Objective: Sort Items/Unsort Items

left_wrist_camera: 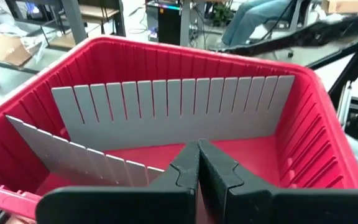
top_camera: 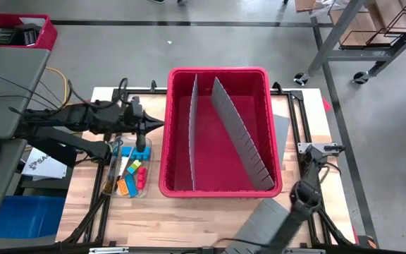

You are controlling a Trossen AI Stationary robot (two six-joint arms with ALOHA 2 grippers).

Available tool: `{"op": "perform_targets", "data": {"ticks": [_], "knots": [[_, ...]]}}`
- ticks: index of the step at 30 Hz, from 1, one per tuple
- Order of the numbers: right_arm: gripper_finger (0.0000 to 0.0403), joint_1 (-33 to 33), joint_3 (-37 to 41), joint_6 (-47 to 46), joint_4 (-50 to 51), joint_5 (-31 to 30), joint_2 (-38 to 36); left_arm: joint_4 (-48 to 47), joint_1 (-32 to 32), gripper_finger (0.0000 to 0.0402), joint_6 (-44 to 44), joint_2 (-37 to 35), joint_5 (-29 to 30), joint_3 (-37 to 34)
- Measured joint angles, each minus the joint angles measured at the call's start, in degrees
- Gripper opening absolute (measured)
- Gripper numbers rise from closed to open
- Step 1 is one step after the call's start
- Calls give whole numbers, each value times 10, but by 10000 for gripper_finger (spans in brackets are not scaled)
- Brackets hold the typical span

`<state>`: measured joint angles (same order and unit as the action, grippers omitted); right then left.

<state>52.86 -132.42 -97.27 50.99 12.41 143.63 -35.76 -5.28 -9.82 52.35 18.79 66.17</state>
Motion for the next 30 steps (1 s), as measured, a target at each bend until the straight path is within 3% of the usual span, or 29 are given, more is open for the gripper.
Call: {"op": "perform_targets", "data": {"ticks": [6, 10, 12, 15, 22, 30], "knots": [[0, 69, -1, -205, 41, 43, -21, -2, 0, 0, 5, 19, 0, 0], [0, 110, 1, -293, 39, 31, -12, -3, 0, 0, 10, 28, 0, 0], [0, 118, 1, -298, 60, 37, -4, -3, 0, 0, 10, 30, 0, 0], [0, 109, 2, -289, 94, -8, 10, -3, 0, 0, 11, 30, 0, 0], [0, 78, 2, -278, 71, -29, 39, -4, 0, 0, 10, 27, 0, 0], [0, 54, 1, -283, 211, -38, 25, -4, 0, 0, 17, 27, 8, 0]]}}
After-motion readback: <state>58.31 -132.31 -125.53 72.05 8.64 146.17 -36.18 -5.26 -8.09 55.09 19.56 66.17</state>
